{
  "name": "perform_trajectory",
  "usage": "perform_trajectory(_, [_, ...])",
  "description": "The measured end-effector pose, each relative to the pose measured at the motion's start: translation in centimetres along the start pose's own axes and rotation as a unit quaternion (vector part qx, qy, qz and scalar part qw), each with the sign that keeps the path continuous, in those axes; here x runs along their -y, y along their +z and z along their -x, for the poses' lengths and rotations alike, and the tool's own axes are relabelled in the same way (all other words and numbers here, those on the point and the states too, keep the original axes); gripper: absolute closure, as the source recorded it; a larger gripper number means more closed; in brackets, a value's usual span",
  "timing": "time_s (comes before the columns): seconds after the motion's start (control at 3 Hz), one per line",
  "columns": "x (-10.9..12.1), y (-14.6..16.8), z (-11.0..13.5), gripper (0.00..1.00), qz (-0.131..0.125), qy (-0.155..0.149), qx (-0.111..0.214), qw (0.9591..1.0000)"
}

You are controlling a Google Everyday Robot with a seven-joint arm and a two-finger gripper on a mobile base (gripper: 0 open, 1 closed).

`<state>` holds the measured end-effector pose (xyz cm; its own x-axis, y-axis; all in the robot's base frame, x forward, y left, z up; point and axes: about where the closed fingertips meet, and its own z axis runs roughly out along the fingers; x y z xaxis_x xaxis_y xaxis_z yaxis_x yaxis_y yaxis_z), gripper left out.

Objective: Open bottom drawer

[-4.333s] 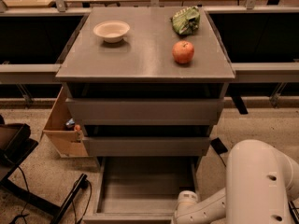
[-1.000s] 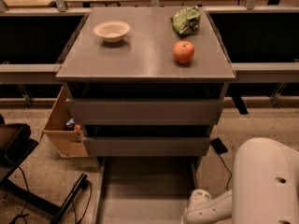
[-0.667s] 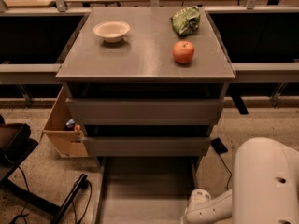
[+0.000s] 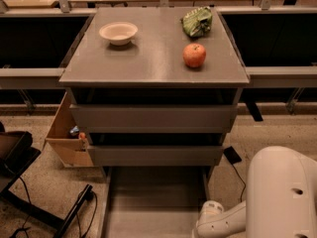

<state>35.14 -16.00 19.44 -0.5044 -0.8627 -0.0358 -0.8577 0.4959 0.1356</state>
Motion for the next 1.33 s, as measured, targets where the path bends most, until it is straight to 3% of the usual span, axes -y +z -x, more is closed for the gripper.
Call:
perform_trajectory(0.33, [0.0, 0.0, 0.0, 0.10, 0.000, 0.000, 0.000, 1.0000])
perform_trajectory(0.67, [-0.2, -2.9, 0.1, 0.00, -0.023, -0.013, 0.008, 0.9996])
perform_trajectory(1.0, [-1.2, -8.2, 0.2, 0.00, -0.067, -0.036, 0.006, 0.9971])
perform_trajectory(1.33, [-3.2, -14.7, 0.9, 0.00, -0.121, -0.053, -0.021, 0.9910])
